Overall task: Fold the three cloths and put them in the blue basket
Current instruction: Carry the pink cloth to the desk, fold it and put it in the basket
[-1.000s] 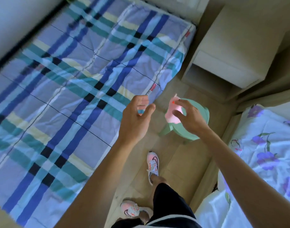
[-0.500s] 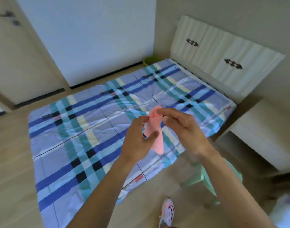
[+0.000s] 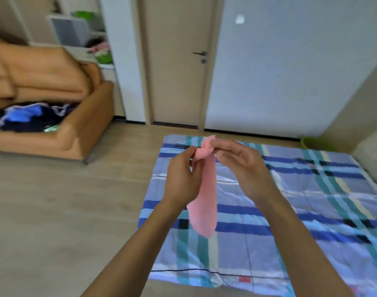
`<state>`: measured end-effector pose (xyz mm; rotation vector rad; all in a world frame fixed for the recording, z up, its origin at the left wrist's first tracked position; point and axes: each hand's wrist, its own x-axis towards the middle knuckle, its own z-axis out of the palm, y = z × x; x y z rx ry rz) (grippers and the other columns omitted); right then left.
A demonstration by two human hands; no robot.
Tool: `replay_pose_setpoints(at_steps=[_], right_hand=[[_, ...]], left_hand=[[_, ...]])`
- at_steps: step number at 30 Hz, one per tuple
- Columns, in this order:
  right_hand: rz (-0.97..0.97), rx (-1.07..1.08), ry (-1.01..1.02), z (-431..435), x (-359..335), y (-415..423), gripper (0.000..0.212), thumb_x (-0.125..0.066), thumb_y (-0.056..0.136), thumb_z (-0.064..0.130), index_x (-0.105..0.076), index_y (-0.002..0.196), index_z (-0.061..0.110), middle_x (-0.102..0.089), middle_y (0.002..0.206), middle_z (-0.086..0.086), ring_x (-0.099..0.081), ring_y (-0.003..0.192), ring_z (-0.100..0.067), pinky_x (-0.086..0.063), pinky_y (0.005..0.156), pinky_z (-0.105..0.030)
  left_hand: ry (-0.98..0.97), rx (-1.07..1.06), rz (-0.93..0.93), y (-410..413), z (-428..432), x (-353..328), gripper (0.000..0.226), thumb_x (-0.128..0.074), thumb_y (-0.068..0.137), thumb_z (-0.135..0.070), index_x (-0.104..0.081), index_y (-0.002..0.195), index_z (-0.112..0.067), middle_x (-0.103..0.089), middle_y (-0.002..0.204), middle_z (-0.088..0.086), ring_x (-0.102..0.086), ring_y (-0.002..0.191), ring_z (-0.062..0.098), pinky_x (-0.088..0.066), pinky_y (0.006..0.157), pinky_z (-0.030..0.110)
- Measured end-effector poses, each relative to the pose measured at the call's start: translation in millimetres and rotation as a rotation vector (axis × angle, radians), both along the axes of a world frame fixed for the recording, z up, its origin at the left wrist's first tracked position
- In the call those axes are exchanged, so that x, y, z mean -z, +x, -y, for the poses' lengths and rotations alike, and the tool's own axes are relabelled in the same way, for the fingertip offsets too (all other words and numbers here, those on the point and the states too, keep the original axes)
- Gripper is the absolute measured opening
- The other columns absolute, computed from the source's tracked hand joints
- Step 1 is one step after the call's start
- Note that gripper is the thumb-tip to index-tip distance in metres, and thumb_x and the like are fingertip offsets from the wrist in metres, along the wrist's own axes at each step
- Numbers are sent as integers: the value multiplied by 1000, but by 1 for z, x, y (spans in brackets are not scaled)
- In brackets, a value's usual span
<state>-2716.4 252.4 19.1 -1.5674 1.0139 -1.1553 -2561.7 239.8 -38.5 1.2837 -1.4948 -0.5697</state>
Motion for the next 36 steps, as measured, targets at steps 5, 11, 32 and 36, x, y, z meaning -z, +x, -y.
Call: replay_pose_setpoints(at_steps=[5,11,32,36], right_hand=[[4,-253,-38,23,-8,112,36,-60,88,10,-66,123,2,-70,125,-10,-65,118,-27,-50,100,-28],[39,-436,-21,49,-5,242,36,-65,89,12,-65,125,12,-74,117,-1,-68,114,-16,-50,91,-21],[-14,-1033,88,49,13,635,61,-72,80,30,-54,138,22,-61,136,1,-59,123,-6,-44,108,-30],[-22,-1082,78,31,14,709,58,-72,85,24,-53,140,22,-59,137,3,-58,124,-6,-42,111,-32]], left_hand=[[-19,-246,39,118,-12,-16,15,-53,91,-12,-67,84,-9,-68,71,2,-60,67,20,-50,64,43],[-40,-549,20,241,-46,-31,28,-51,89,-8,-58,67,-23,-48,57,2,-42,56,17,-34,52,33],[-33,-1406,-26,540,-151,-68,31,-45,96,-13,-52,68,-2,-38,60,-3,-32,57,9,-23,56,30],[-62,-1418,-105,602,-172,-61,31,-44,97,-15,-58,72,-4,-46,61,3,-40,61,12,-28,60,33]])
